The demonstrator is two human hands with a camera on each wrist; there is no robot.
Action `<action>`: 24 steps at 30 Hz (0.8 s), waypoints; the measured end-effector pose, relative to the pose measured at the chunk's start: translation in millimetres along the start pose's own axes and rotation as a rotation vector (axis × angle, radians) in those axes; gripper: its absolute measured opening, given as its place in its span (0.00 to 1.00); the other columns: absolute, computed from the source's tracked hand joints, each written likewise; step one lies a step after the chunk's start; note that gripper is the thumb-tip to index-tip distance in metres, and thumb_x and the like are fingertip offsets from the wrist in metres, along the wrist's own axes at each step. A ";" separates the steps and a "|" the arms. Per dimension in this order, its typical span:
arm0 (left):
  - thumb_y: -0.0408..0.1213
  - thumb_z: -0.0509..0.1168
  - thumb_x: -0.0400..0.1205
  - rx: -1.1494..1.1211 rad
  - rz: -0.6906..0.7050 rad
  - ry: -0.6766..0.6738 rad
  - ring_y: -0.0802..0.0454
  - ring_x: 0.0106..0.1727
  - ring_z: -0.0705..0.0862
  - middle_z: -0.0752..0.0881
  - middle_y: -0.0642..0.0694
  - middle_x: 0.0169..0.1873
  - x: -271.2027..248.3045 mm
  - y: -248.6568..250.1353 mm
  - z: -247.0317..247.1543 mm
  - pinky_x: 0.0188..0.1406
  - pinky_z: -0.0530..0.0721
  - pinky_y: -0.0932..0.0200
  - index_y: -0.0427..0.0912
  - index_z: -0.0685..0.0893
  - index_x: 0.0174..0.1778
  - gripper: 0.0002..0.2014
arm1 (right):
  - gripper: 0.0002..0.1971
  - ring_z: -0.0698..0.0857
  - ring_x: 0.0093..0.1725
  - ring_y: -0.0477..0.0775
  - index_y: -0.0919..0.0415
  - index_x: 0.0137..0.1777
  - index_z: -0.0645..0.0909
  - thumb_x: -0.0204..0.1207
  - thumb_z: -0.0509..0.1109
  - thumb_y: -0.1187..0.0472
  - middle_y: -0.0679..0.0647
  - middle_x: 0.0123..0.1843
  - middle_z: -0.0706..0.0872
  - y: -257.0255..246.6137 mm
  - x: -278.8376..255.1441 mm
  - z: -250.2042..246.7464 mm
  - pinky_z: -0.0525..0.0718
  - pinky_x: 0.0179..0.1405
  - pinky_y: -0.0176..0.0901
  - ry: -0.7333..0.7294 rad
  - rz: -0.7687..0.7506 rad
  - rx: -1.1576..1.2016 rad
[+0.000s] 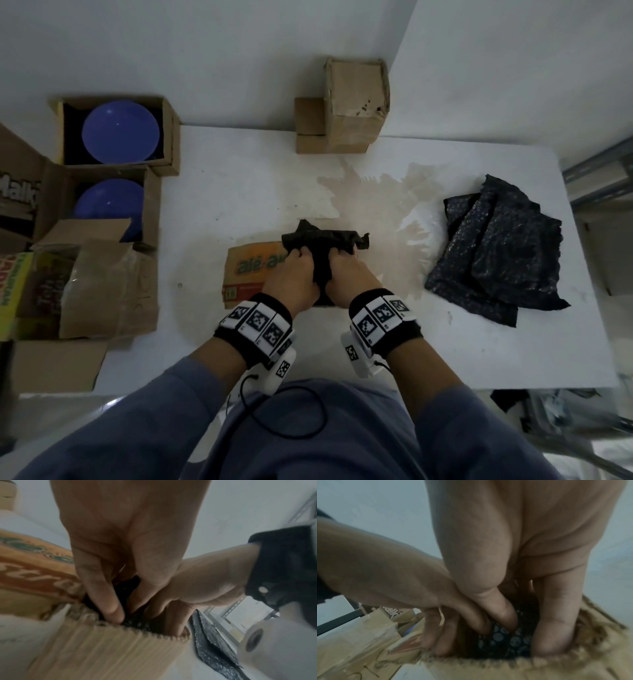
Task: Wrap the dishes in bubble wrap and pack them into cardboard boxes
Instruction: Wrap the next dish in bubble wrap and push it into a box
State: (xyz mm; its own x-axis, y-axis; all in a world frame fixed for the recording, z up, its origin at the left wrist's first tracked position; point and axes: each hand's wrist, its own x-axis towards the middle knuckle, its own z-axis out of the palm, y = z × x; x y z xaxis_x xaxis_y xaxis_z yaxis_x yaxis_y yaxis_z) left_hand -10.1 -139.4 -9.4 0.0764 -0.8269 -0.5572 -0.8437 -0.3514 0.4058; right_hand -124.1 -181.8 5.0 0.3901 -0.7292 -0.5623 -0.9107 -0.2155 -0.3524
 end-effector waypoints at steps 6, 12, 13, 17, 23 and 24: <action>0.34 0.59 0.84 0.076 -0.032 -0.128 0.42 0.41 0.84 0.86 0.36 0.50 10.3 4.2 -3.1 0.36 0.81 0.51 0.33 0.74 0.67 0.16 | 0.12 0.85 0.52 0.63 0.68 0.60 0.82 0.81 0.61 0.67 0.65 0.55 0.86 -7.1 7.6 -2.9 0.79 0.44 0.46 -0.132 0.051 -0.022; 0.33 0.58 0.84 0.041 -0.019 -0.054 0.40 0.45 0.84 0.85 0.35 0.52 5.6 6.2 -11.8 0.36 0.78 0.51 0.33 0.72 0.69 0.17 | 0.10 0.85 0.50 0.63 0.68 0.55 0.82 0.82 0.61 0.68 0.63 0.51 0.86 -10.1 9.6 -5.8 0.79 0.43 0.46 -0.109 0.075 -0.038; 0.33 0.58 0.84 0.050 -0.017 -0.059 0.41 0.43 0.82 0.85 0.36 0.51 5.3 7.1 -13.0 0.36 0.78 0.51 0.34 0.73 0.68 0.16 | 0.10 0.86 0.50 0.62 0.67 0.54 0.83 0.82 0.60 0.67 0.63 0.52 0.87 -11.0 10.7 -2.4 0.79 0.43 0.46 -0.137 0.082 -0.044; 0.34 0.58 0.85 0.086 -0.040 -0.164 0.42 0.42 0.84 0.85 0.40 0.42 11.5 10.1 -16.8 0.43 0.86 0.47 0.36 0.79 0.55 0.08 | 0.09 0.85 0.49 0.62 0.67 0.55 0.82 0.82 0.61 0.66 0.60 0.49 0.85 -12.3 11.7 -5.4 0.79 0.43 0.46 -0.190 0.089 -0.063; 0.35 0.58 0.86 0.194 -0.033 -0.261 0.41 0.44 0.84 0.81 0.43 0.36 23.1 11.3 -24.7 0.52 0.86 0.45 0.38 0.80 0.46 0.08 | 0.10 0.84 0.49 0.62 0.68 0.58 0.80 0.83 0.61 0.67 0.63 0.51 0.84 -16.2 13.5 -16.6 0.78 0.44 0.46 -0.237 0.102 -0.057; 0.35 0.58 0.86 0.205 -0.026 -0.247 0.40 0.45 0.84 0.82 0.43 0.38 21.6 11.2 -25.1 0.50 0.86 0.46 0.38 0.80 0.48 0.07 | 0.11 0.85 0.53 0.62 0.68 0.60 0.80 0.83 0.60 0.67 0.64 0.55 0.85 -16.5 14.2 -15.0 0.79 0.45 0.45 -0.258 0.105 -0.064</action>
State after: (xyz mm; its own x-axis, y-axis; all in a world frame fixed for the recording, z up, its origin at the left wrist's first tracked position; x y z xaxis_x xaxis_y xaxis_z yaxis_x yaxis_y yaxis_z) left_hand -4.6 -172.3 1.3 -0.0109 -0.6788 -0.7343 -0.9346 -0.2542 0.2489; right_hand -105.5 -198.3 14.0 0.3071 -0.5618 -0.7682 -0.9516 -0.1941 -0.2384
